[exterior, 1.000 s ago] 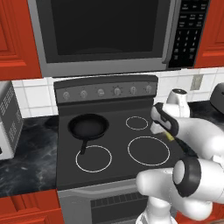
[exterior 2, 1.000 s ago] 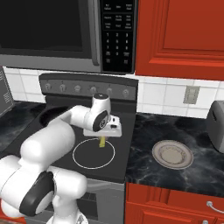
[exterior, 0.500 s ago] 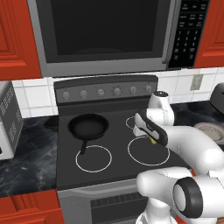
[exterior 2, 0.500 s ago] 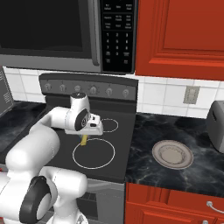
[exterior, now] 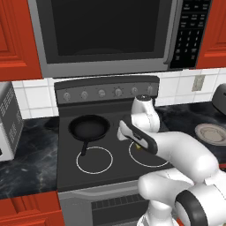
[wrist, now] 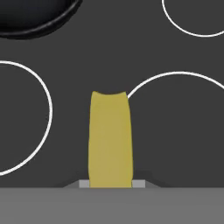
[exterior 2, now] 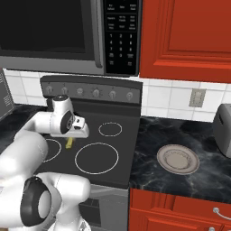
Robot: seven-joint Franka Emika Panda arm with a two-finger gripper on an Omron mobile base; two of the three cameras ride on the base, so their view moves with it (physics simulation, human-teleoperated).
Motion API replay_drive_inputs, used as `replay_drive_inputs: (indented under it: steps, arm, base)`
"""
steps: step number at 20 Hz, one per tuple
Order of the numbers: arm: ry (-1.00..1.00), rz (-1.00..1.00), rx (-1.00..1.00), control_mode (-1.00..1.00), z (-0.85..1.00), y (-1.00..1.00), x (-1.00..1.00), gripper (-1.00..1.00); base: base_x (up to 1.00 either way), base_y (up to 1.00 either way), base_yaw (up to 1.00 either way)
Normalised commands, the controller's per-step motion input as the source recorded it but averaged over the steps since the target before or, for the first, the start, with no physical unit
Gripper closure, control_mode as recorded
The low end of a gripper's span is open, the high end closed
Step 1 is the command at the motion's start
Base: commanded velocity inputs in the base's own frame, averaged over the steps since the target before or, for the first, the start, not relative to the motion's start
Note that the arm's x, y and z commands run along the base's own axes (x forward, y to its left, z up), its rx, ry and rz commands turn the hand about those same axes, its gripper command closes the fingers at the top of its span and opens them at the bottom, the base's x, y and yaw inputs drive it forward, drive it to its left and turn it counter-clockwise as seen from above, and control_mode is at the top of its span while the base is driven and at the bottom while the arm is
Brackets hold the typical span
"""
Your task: Pick up the butter stick and place it in the pan. Then turn on the burner for the pan.
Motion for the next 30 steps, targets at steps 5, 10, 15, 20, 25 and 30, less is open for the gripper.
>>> replay_drive_inputs:
  steps: [5,10,15,20,25,30]
  arm:
    - [0.0,0.0,0.0,-1.0,0.0,0.67,0.13,1.0]
    - [0.0,0.0,0.01,-1.0,0.08,0.58,0.14,1.0]
    - [0.0,0.0,0.04,-1.0,0.14,0.42,0.36,1.0]
    - [0.0,0.0,0.05,-1.0,0.05,0.22,0.48,1.0]
    - [0.0,0.0,0.04,-1.0,0.0,0.05,0.63,1.0]
    - [0.0,0.0,0.0,-1.0,0.0,0.26,0.46,1.0]
  base:
    - [0.0,0.0,0.0]
    - [0.0,0.0,0.0]
    - [0.0,0.0,0.0]
    - [0.0,0.0,0.0]
    - [0.0,0.0,0.0]
    - [0.0,0.0,0.0]
